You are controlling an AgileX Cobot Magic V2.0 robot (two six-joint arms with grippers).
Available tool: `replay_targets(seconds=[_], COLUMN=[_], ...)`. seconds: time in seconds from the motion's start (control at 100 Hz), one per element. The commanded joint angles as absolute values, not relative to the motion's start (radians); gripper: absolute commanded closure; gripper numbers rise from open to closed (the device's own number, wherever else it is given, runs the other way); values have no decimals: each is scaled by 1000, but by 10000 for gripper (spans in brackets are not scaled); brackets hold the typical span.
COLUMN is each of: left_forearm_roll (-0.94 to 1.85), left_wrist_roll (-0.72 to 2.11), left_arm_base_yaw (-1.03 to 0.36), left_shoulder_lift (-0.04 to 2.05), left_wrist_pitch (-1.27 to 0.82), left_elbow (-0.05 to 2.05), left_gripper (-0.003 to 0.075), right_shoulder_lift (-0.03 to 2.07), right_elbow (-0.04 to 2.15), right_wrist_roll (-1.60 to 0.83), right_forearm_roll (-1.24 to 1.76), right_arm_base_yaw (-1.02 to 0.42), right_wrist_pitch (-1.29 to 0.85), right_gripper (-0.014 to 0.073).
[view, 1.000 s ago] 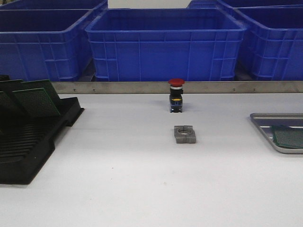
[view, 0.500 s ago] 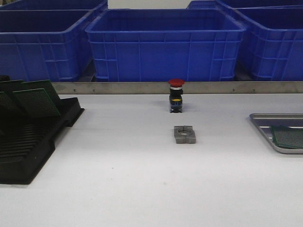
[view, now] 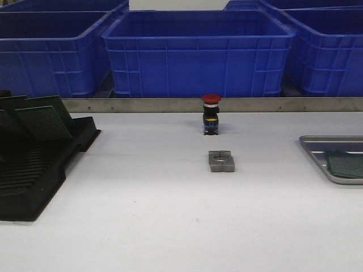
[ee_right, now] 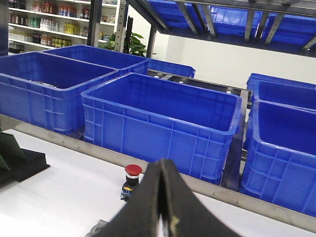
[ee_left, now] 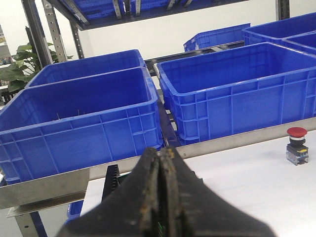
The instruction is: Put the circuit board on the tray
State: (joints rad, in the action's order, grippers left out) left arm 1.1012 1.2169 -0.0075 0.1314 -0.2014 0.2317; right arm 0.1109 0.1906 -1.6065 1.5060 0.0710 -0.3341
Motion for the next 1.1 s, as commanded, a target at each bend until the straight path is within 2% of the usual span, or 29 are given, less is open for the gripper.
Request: replay_targets(seconds=[0.0,0.53,0.58,0.62,0.72,0.8,0.95,1.09], left_forearm_roll=[1122,1107,1018,882,333,58,-6,-94], left_wrist_roll=[1205,1183,1080,885,343,42,13,-143], left_arm_base_yaw=[-4,-4,-4,-4,-4,-8,-8,-8], left_shoulder_lift=[140,140,140,140,140,140,120,45], left_wrist_pitch=[-164,-123,-115,-115,-132,-135,9,16], left_elbow=[259,255,255,255,255,247,149,25], left_gripper=[741,741,741,741,741,741,741,741], right_shoulder_lift=[120,120,120,120,120,120,120,120], right_elbow=[212,212,212,212,212,212,212,212], right_wrist_roll=[-1607,-1607,-1607,-1607,-1607,-1607,-1607,-1607], right_forearm_roll=[1542,1542,1542,1542,1543,1543,1542,1542], right_arm_base_yaw=[74,74,74,74,74,74,74,74], right_wrist_pitch=[-335,-335,-335,-335,-335,-335,-337,-337], right_gripper=[655,655,655,655,655,655,655,655])
